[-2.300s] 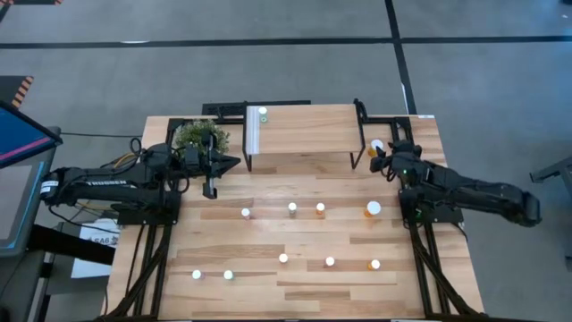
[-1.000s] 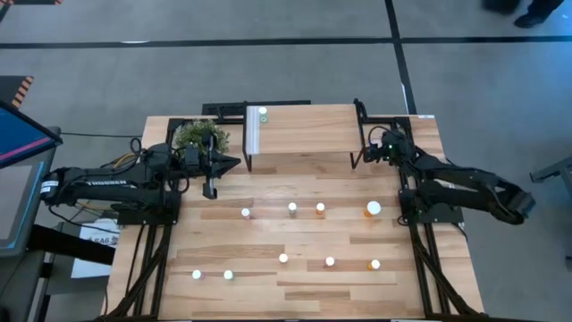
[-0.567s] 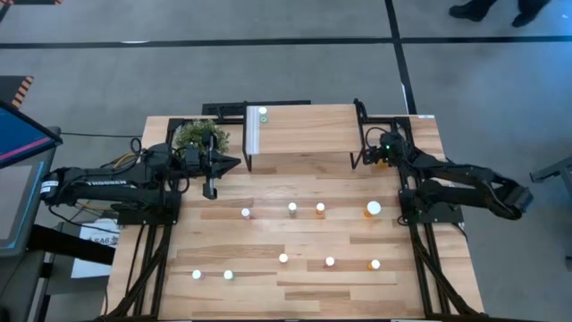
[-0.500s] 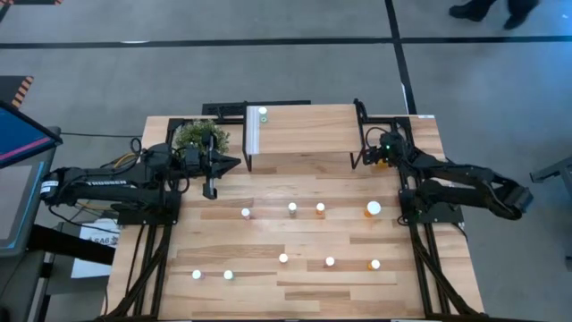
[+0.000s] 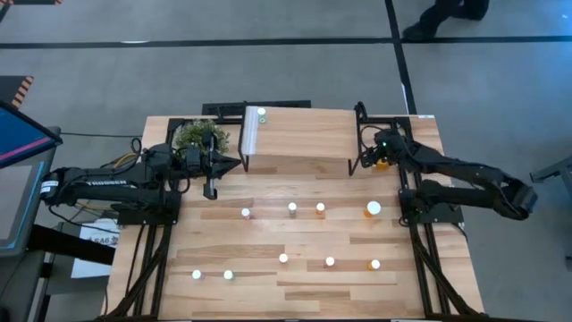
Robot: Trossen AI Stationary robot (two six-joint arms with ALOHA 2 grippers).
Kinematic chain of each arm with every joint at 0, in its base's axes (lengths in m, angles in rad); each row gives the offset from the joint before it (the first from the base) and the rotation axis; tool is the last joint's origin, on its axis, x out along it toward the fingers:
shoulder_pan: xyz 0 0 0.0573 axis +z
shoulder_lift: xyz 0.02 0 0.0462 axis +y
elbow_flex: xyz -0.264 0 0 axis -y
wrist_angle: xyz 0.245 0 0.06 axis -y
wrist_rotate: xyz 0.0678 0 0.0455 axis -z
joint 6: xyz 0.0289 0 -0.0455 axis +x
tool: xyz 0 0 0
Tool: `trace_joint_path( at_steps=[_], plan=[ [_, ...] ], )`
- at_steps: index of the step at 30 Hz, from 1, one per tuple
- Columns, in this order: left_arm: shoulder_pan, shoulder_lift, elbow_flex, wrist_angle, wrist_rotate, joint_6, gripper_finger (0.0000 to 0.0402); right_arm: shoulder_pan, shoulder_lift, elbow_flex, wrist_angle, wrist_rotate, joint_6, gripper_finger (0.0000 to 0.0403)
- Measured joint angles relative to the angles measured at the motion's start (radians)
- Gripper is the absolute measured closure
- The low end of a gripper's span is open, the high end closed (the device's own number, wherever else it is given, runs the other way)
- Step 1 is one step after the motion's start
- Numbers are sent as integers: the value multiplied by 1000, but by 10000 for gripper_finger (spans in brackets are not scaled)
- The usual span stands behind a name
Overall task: Pick and place medicine bottles onto shelf by color
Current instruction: Adjust the shelf
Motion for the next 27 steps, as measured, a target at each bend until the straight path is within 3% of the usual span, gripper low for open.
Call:
trace_joint_path(
  at_steps=[9,21,24,27],
  plan=[
    [0,0,0,0,1,-12,401,38,-18,108,-290,110,47,152],
    [0,0,0,-1,1,-35,401,91,-80,237,-421,161,113,154],
    [0,0,0,-1,1,-35,401,107,-117,298,-467,128,115,155],
    [0,0,0,-1,1,-35,402,127,-146,351,-505,-28,117,155]
  ],
)
